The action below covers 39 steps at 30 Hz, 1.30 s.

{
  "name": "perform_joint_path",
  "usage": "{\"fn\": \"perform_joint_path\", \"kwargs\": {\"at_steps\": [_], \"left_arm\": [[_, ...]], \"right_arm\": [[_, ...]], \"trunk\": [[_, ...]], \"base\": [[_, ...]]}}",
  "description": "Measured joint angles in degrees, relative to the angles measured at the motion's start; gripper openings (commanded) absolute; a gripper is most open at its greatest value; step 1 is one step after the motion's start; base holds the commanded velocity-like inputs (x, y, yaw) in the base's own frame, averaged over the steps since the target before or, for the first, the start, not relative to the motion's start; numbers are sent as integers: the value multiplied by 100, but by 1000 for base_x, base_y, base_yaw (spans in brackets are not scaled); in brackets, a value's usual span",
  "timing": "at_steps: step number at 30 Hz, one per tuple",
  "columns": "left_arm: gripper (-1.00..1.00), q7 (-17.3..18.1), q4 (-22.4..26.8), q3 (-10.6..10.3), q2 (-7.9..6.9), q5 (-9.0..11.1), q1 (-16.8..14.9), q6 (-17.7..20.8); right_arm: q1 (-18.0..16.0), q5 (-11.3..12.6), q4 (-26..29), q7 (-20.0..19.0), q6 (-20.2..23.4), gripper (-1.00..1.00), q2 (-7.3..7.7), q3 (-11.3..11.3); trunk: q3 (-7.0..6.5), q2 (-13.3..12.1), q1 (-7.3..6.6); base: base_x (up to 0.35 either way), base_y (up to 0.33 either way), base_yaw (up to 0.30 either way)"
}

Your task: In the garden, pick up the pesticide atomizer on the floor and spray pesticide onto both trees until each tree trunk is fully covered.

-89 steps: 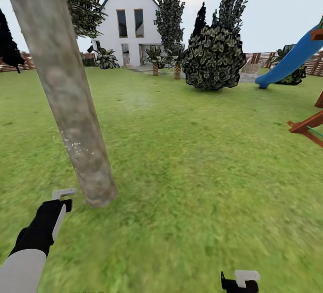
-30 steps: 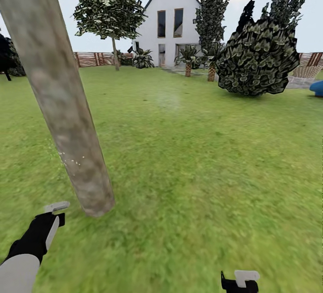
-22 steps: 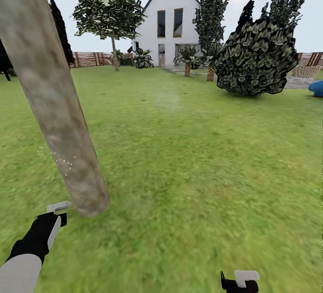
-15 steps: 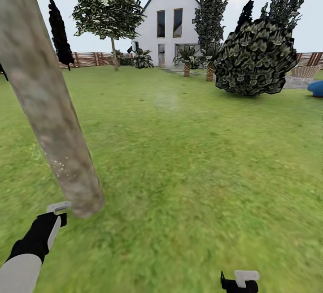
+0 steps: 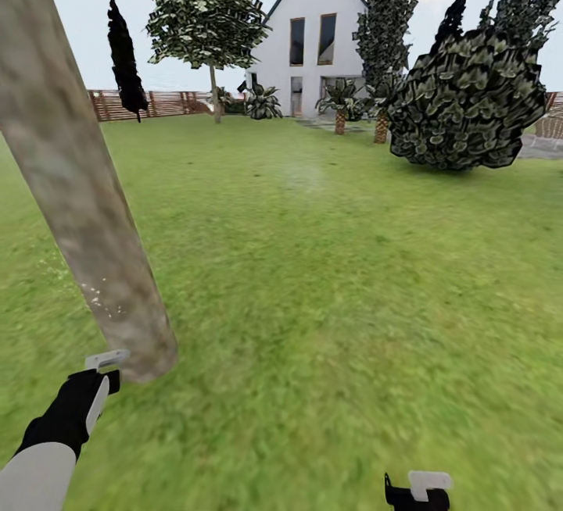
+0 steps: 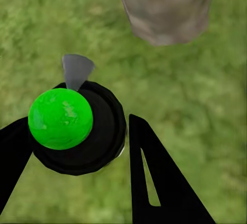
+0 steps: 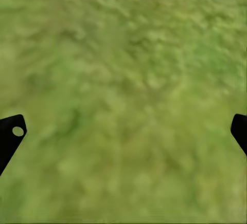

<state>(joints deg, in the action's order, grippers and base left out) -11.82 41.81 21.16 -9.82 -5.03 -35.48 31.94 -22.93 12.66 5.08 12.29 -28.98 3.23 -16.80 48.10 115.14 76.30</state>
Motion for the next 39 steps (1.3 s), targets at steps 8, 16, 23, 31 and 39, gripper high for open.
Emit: {"fn": "perform_joint_path", "kwargs": {"at_steps": [8, 16, 23, 31, 39], "left_arm": [[-100, 25, 44, -179, -46, -17, -963, 1012], [-100, 552, 33, -806, -203, -38, -2293, 1954], [-100, 657, 41, -817, -297, -34, -2306, 1967], [-100, 658, 48, -813, -296, -29, -2310, 1964], [-100, 656, 48, -818, -288, -28, -2301, 1964]], "right_arm": [[0, 1, 1, 0, 0, 100, 9, 3], [1, 5, 2, 0, 1, 100, 15, 6], [1, 0, 1, 0, 7, 100, 27, 0], [1, 0, 1, 2, 7, 100, 27, -1], [1, -1, 1, 2, 7, 100, 22, -1]], "trunk": [[-1, 0, 1], [-1, 0, 1], [0, 0, 0], [0, 0, 2], [0, 0, 1]], "base": [[3, -1, 276], [0, 0, 194], [23, -37, 1], [-4, -260, 0], [-40, -273, 0]]}}
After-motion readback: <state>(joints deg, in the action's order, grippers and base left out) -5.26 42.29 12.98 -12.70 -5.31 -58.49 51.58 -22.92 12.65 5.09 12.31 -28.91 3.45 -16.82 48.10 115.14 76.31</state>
